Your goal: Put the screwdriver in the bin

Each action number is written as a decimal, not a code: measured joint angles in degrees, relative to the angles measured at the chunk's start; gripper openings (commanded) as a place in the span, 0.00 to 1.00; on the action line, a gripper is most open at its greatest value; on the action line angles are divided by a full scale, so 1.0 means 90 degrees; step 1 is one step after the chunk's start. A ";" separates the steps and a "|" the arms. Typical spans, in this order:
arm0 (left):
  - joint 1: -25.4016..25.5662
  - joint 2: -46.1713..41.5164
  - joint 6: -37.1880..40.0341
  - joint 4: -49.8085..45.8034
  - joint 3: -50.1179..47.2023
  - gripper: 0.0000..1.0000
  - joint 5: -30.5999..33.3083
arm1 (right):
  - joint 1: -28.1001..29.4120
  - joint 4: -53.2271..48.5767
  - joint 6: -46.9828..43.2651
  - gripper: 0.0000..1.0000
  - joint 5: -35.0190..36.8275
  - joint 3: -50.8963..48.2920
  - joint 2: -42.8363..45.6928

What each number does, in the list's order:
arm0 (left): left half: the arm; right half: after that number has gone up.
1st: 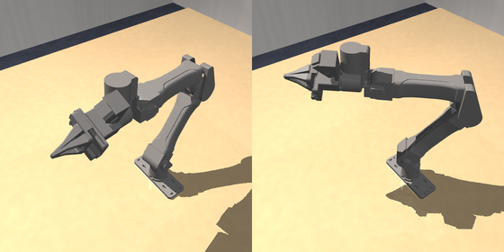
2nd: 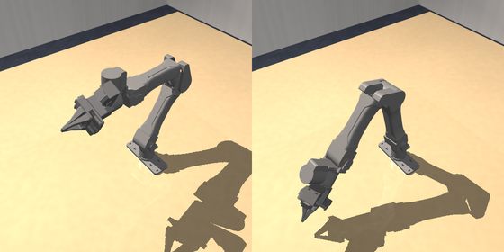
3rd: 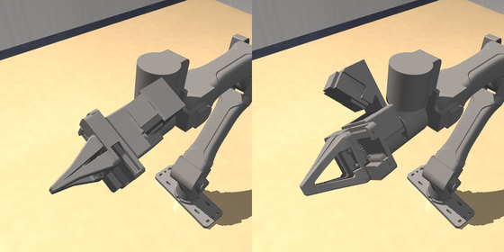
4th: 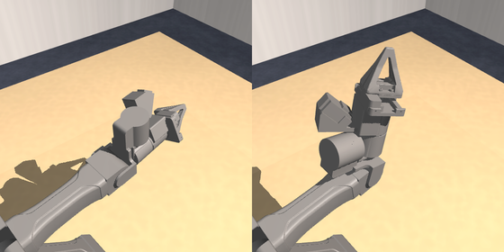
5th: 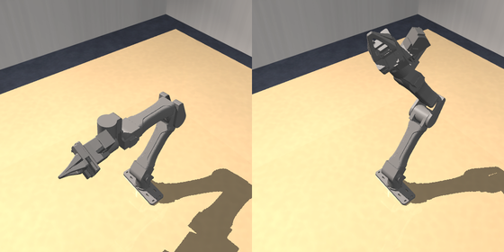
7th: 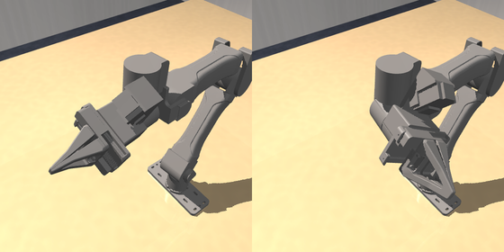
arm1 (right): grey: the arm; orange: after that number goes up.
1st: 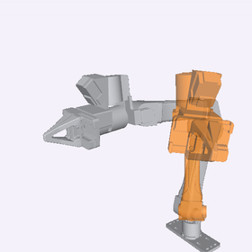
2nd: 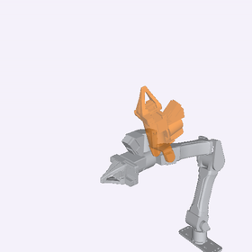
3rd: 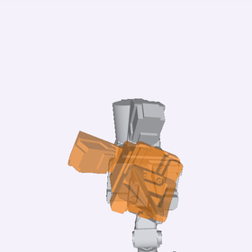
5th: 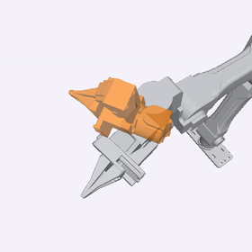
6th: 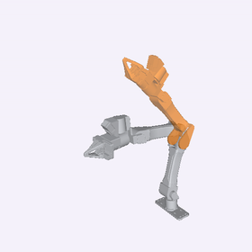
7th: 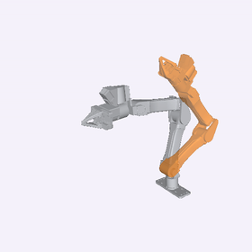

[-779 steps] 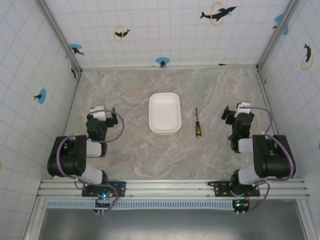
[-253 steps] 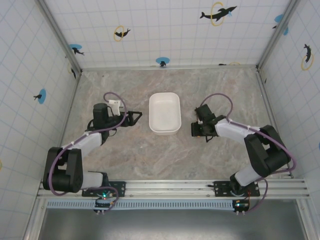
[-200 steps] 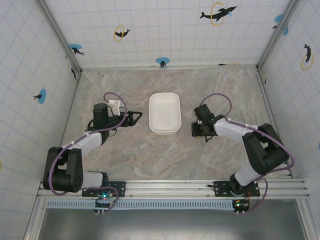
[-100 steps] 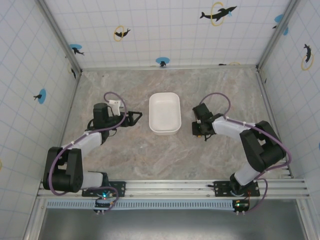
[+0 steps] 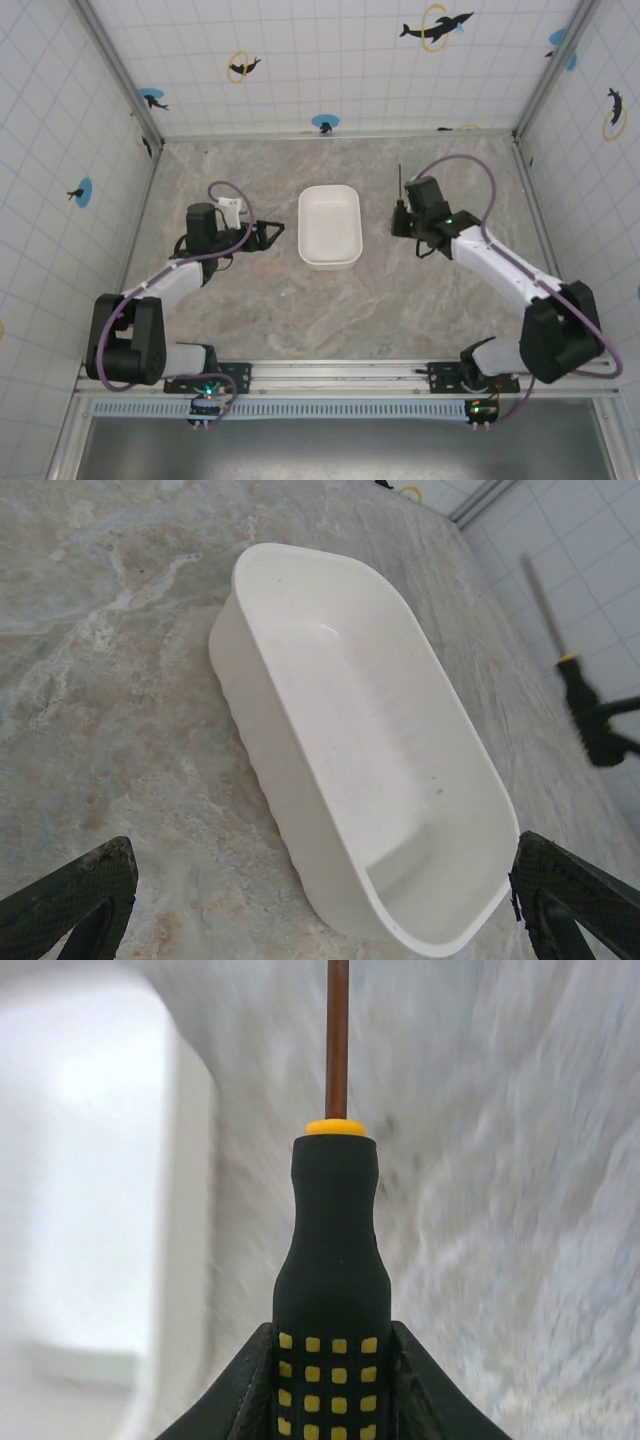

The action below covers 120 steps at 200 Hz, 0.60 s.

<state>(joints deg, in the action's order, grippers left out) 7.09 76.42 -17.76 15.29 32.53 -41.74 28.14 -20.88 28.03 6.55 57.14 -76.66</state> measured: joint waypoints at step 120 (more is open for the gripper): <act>0.0000 -0.0002 0.0114 0.0109 0.0010 0.98 0.0036 | 0.2538 0.0483 0.1326 0.00 0.2295 0.1943 -0.1353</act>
<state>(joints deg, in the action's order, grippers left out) 7.09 76.40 -16.73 16.27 32.62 -41.41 50.98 -16.53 39.97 27.20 74.63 -88.84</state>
